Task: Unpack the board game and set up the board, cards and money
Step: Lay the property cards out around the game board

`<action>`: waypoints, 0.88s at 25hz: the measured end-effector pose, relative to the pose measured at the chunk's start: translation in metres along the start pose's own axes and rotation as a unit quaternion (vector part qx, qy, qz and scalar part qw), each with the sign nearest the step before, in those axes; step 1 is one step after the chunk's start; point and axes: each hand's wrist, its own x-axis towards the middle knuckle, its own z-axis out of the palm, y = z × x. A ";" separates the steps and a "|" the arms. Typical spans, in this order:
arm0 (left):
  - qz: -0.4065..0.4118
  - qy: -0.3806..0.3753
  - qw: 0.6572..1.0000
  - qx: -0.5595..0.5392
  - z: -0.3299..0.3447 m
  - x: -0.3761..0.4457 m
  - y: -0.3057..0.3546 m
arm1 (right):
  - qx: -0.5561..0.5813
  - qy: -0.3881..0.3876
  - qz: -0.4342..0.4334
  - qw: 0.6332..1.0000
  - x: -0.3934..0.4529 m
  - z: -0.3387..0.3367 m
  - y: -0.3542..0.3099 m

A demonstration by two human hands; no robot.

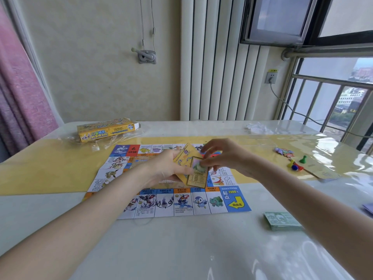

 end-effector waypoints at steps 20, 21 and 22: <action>-0.012 0.104 0.986 -0.131 -0.037 0.005 -0.011 | 0.029 -0.055 -0.014 0.998 0.039 0.012 -0.011; -0.001 0.145 0.979 -0.140 -0.046 0.010 -0.010 | 0.052 -0.049 -0.022 0.997 0.048 0.015 -0.013; 0.009 0.181 0.973 -0.142 -0.055 0.016 -0.009 | 0.060 -0.039 -0.031 0.997 0.057 0.019 -0.014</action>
